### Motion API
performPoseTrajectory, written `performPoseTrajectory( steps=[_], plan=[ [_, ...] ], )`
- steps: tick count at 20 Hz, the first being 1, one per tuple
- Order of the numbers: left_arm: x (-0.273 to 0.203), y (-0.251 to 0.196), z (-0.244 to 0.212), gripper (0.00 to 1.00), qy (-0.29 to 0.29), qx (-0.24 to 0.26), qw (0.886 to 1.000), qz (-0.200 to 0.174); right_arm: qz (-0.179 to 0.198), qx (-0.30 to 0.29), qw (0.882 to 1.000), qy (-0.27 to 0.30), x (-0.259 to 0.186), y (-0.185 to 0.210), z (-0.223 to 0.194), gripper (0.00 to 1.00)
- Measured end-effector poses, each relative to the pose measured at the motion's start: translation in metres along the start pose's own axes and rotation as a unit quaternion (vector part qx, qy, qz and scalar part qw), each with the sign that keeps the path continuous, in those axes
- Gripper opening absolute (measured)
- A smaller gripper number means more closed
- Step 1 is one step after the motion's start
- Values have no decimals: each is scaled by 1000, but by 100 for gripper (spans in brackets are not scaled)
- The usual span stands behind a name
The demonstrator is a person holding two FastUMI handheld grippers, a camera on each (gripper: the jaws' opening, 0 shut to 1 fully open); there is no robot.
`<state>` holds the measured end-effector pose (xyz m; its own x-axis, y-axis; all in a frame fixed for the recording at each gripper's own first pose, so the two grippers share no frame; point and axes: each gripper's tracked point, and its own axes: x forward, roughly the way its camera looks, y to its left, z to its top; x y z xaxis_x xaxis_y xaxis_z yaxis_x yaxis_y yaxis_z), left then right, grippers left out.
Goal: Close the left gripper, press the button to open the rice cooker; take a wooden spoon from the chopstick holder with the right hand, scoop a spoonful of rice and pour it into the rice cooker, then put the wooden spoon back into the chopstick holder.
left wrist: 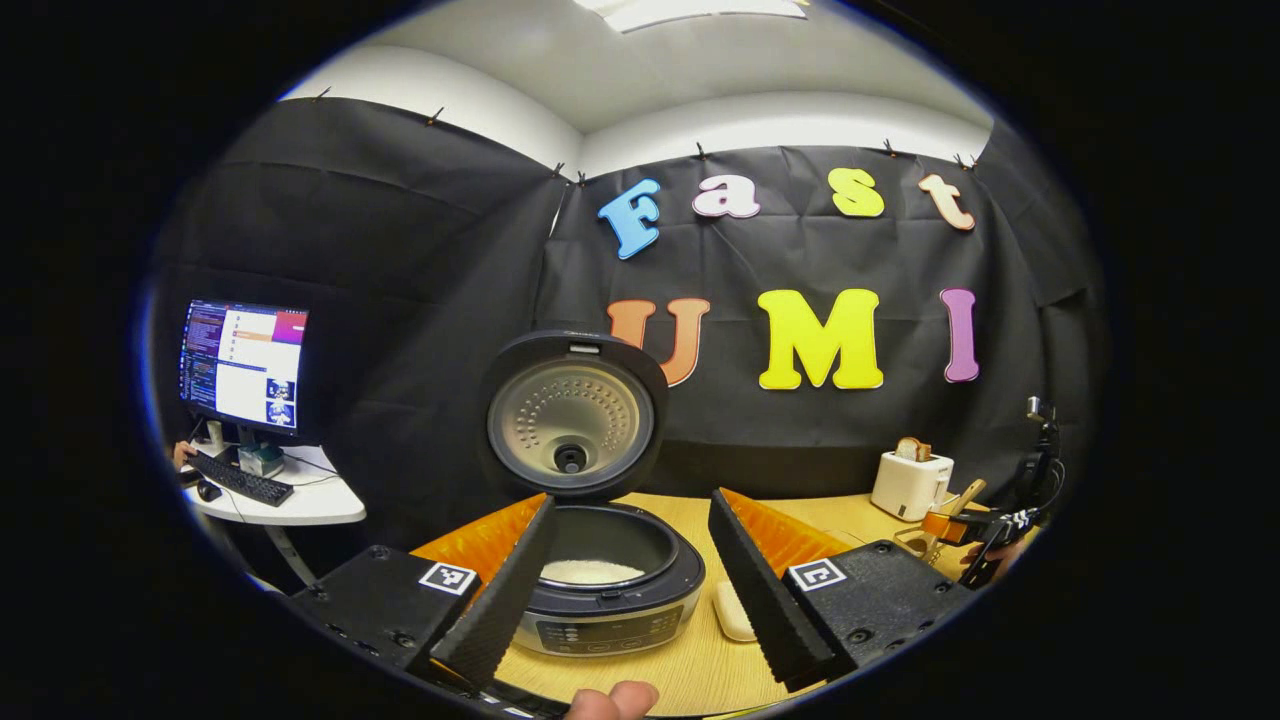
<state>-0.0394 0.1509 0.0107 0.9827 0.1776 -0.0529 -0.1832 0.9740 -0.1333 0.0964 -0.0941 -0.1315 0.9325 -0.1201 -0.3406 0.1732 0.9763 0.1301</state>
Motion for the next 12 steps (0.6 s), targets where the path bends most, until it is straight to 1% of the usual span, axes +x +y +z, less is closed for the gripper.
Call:
performPoseTrajectory(
  steps=[1,2,3,5,6,7,8,10,11,12],
  plan=[
    [0,0,0,97,0,0,1000,3,0,1,1000,5,-6,-2,0,92],
    [0,-2,1,97,-1,-2,1000,6,-4,-1,1000,11,-11,-9,-3,91],
    [0,-4,1,97,0,-4,1000,6,-7,-3,1000,18,-17,-14,-6,95],
    [1,-13,-1,97,3,-6,1000,5,-10,-6,1000,23,-28,-21,-8,95],
    [1,-14,0,97,3,-3,1000,6,-11,-9,1000,18,-34,-23,-5,95],
    [1,-13,0,97,2,2,1000,9,-12,-15,1000,12,-41,-23,-4,91],
    [2,-11,0,97,0,6,1000,15,-11,-25,1000,5,-49,-22,-4,96],
    [1,-12,-1,97,0,3,999,34,-7,-40,999,-18,-64,-16,1,96],
    [2,-14,-3,97,0,1,999,38,-1,-47,999,-24,-70,-12,1,91],
    [3,-19,-2,98,-4,2,999,38,14,-56,998,-30,-74,-3,1,95]
  ],
)
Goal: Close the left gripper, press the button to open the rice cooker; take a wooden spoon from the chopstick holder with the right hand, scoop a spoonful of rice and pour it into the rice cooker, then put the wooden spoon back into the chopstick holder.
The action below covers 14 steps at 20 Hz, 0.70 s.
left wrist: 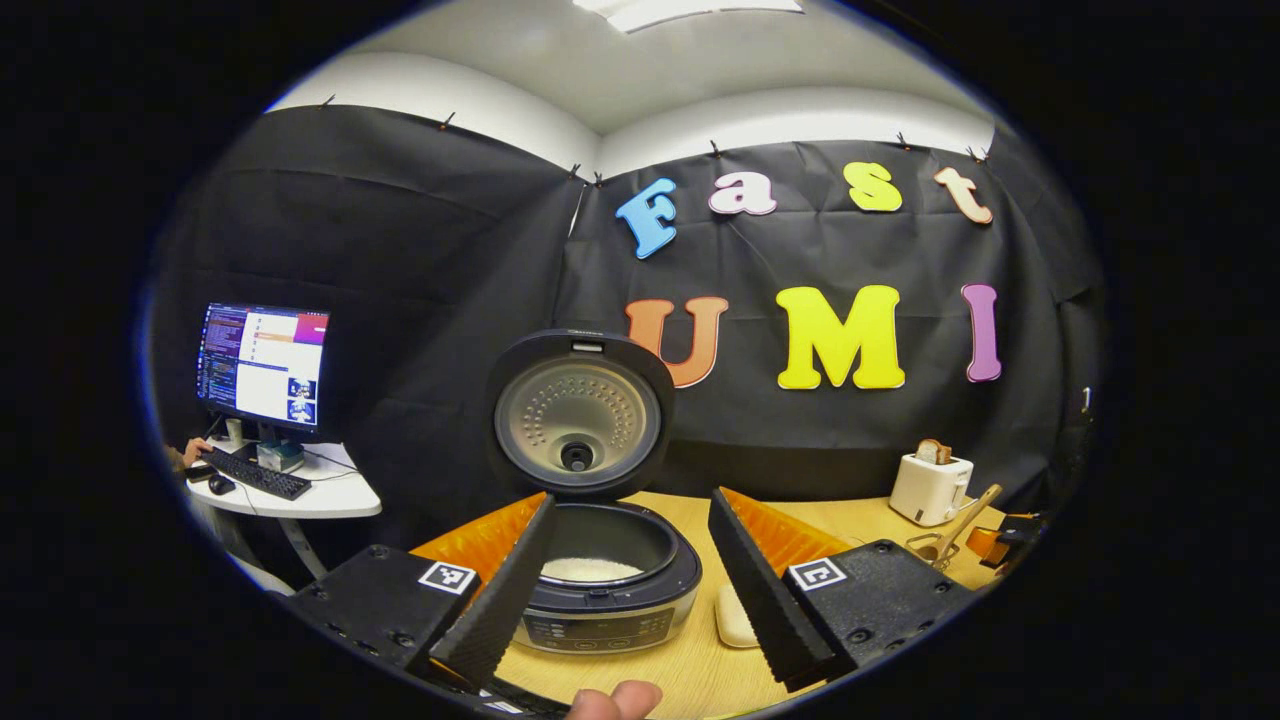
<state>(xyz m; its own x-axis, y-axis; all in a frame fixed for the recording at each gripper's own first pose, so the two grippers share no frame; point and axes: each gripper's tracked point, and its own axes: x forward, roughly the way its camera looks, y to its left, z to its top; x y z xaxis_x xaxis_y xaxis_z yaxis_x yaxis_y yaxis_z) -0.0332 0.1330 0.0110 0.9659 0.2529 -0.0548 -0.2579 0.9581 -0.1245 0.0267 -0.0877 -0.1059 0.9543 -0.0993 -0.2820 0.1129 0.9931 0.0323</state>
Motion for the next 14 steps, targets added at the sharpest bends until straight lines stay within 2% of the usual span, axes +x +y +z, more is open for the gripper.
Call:
performPoseTrajectory(
  steps=[3,5,9,14],
  plan=[
    [7,-7,-2,97,8,7,1000,12,29,-33,999,-19,-3,8,13,92],
    [16,-14,11,98,6,19,1000,15,48,-29,998,-34,-5,14,23,96],
    [43,-17,53,97,-5,14,1000,24,80,-32,996,-35,-7,24,20,96],
    [83,-9,109,97,-17,54,998,32,119,-45,992,-23,-7,34,14,96]
  ],
)
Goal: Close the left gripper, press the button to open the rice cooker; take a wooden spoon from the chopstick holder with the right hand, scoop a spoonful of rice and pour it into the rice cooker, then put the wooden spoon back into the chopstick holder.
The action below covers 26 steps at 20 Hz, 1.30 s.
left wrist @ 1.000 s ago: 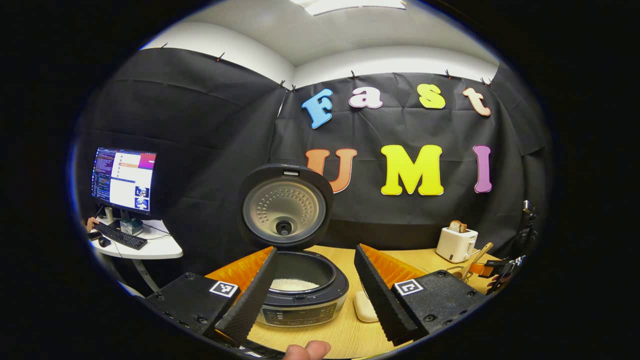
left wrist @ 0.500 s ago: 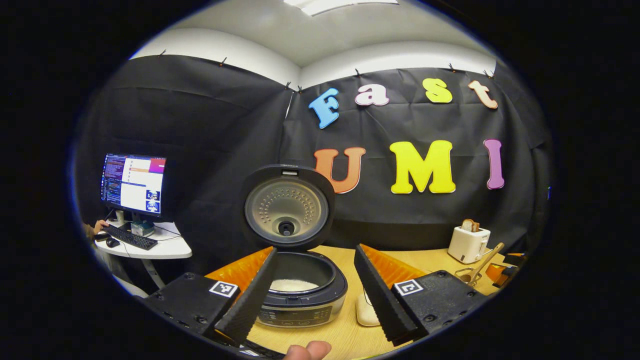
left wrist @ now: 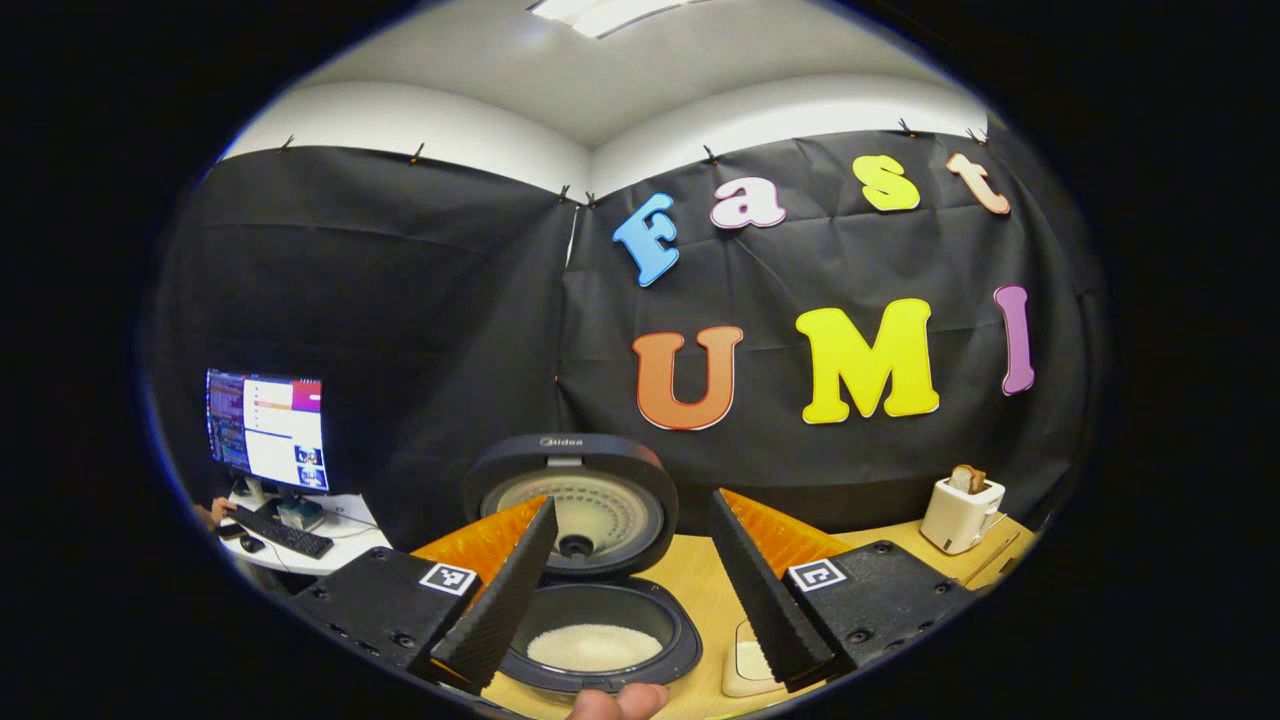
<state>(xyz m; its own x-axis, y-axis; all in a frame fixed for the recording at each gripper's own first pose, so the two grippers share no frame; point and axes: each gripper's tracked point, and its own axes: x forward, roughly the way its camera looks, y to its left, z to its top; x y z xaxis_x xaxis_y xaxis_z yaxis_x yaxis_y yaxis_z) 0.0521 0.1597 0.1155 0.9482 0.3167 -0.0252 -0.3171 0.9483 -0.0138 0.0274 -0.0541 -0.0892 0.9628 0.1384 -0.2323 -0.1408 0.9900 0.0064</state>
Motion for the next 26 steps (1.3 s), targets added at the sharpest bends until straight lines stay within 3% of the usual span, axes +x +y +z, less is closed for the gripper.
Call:
performPoseTrajectory(
  steps=[5,6,7,10,12,15,16,18,19,21,22,23,24,26],
  plan=[
    [46,24,39,98,3,23,999,24,11,23,1000,-9,3,-6,8,95],
    [56,28,42,98,9,39,999,31,8,25,1000,-10,5,-10,9,91],
    [63,33,42,98,22,53,998,38,1,19,1000,-9,6,-13,9,95],
    [94,39,41,98,47,62,996,44,-5,7,1000,-5,4,-10,6,96],
    [111,44,38,98,71,65,994,49,-2,1,1000,-11,1,-7,9,91],
    [134,48,21,98,117,37,991,46,-5,-3,1000,-10,-4,-10,7,91],
    [139,52,14,99,134,27,989,49,-5,1,1000,-8,-5,-11,6,95],
    [150,63,2,99,157,16,986,59,-10,12,1000,-5,-6,-16,6,91],
    [153,72,-2,99,166,13,983,71,-9,18,1000,-1,-6,-17,6,95],
    [160,79,-11,99,186,2,979,78,-8,24,1000,16,-5,-19,2,91],
    [161,80,-18,99,200,-6,977,78,-7,27,999,21,-5,-19,2,93],
    [160,80,-22,99,208,-14,975,77,-8,30,999,21,-5,-20,5,96],
    [161,78,-19,99,203,-22,976,76,-13,31,999,18,-6,-23,7,91],
    [159,76,-22,98,209,-32,975,74,-15,35,999,13,-7,-24,8,91]
  ],
)
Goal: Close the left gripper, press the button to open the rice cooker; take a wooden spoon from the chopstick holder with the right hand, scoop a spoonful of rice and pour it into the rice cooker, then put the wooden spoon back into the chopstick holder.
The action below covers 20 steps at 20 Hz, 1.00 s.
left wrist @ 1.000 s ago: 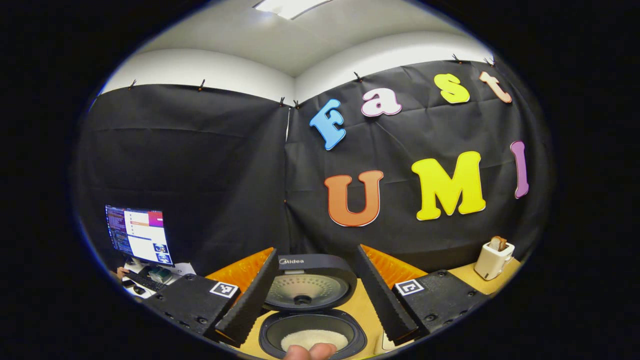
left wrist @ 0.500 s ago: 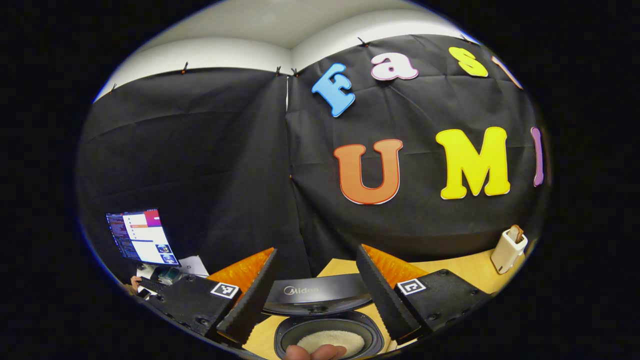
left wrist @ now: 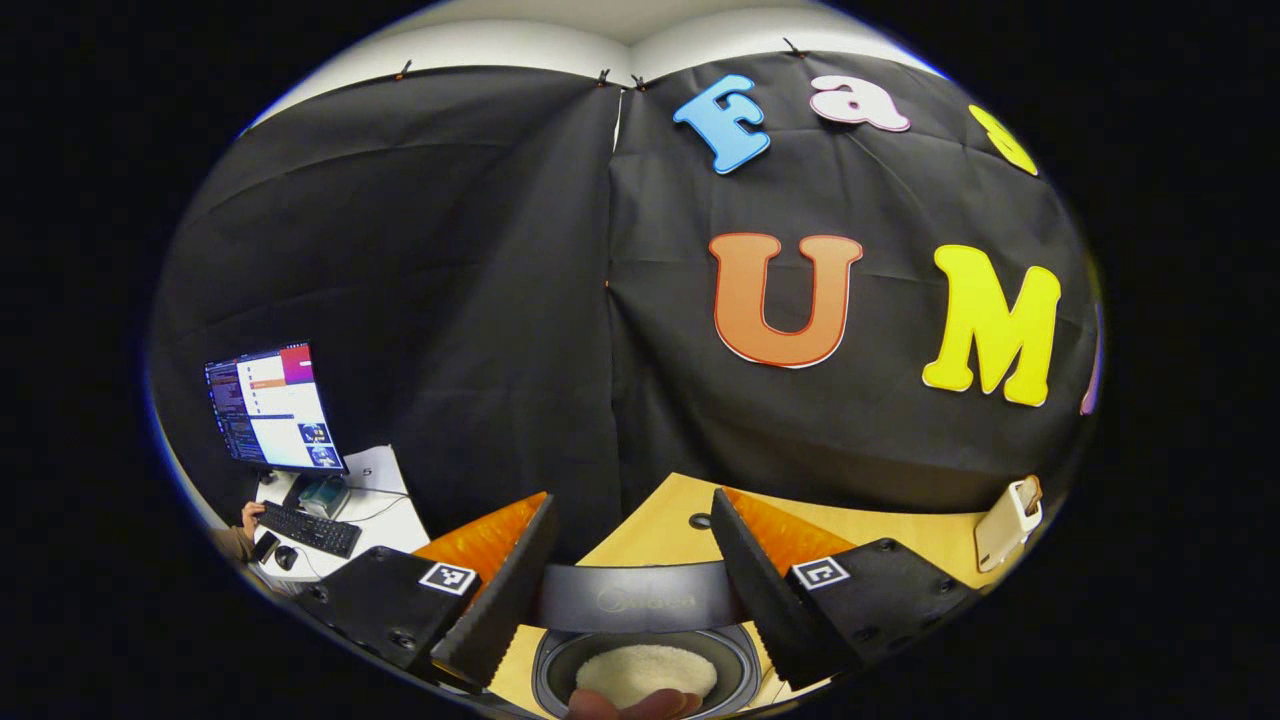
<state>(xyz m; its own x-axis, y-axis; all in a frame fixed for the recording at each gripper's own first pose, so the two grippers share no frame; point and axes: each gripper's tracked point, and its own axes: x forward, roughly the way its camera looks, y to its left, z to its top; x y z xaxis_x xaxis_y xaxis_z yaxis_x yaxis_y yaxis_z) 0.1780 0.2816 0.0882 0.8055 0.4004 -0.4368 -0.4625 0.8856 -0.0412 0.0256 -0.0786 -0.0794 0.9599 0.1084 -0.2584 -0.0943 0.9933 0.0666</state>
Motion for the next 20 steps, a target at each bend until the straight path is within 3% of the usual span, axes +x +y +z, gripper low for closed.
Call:
performPoseTrajectory(
  steps=[1,2,4,8,13,20],
  plan=[
    [-3,0,-1,99,-2,-1,1000,0,2,3,1000,2,1,2,-1,95],
    [-7,0,-3,99,-3,-1,1000,0,6,4,1000,4,0,4,-4,91],
    [-17,-1,-11,99,-8,-1,1000,-1,11,7,1000,7,0,8,-8,100],
    [-48,-3,-40,99,-15,-3,1000,-4,41,12,999,14,0,28,-13,91],
    [-79,-7,-84,99,-25,6,1000,6,55,11,998,-1,-11,42,-10,92],
    [-101,-11,-139,99,-51,2,999,-5,36,-4,999,-21,-26,42,-5,95]
  ],
)
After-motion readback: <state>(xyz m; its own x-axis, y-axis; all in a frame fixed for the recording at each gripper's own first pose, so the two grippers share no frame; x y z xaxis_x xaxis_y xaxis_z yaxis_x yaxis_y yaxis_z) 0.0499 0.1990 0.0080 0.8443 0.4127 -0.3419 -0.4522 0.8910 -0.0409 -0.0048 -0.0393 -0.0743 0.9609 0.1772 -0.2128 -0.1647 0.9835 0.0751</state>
